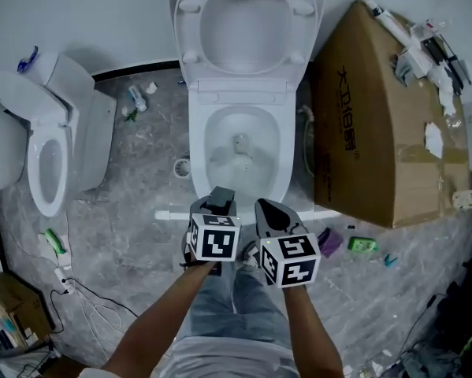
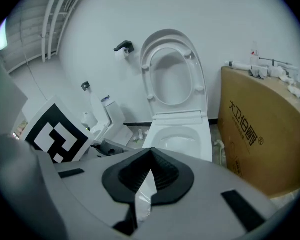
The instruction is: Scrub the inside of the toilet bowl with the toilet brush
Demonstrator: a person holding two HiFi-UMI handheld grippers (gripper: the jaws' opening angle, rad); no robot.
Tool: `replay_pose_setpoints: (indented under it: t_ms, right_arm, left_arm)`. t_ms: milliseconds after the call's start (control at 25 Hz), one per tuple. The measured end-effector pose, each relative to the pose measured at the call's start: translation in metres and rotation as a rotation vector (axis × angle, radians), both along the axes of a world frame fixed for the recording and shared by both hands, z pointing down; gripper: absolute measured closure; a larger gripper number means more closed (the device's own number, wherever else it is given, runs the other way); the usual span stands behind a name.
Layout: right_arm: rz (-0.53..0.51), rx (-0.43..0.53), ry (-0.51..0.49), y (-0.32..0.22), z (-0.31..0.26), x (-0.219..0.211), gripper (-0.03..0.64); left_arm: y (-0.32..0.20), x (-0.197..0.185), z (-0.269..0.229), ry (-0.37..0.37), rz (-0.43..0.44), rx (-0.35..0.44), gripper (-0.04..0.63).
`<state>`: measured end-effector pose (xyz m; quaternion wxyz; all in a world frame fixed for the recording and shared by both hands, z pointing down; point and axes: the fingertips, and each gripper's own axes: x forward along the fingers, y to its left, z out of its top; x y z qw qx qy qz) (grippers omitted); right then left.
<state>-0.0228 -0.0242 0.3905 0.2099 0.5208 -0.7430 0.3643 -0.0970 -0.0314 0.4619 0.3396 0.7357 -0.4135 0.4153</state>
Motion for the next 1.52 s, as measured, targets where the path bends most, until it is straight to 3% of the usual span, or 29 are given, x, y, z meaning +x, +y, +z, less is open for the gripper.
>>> replay_pose_setpoints:
  t_ms: [240, 400, 840, 1160, 1520]
  right_arm:
    - [-0.016, 0.096, -0.021, -0.002, -0.063, -0.002, 0.617]
    - [-0.046, 0.193, -0.028, -0.007, -0.111, -0.009, 0.617]
    - [-0.115, 0.327, -0.03, 0.032, -0.198, -0.014, 0.617]
    - [-0.17, 0.432, -0.009, 0.06, -0.24, -0.011, 0.618]
    - [-0.188, 0.451, -0.021, 0.075, -0.251, -0.012, 0.618]
  left_arm:
    - [0.001, -0.001, -0.071, 0.025, -0.04, 0.103, 0.443]
    - [-0.002, -0.005, -0.122, 0.057, -0.073, 0.216, 0.443]
    - [0.043, 0.0, -0.24, 0.13, -0.126, 0.405, 0.443]
    - [0.068, 0.007, -0.29, 0.197, -0.154, 0.536, 0.443]
    - [0.082, 0.009, -0.306, 0.199, -0.165, 0.564, 0.443]
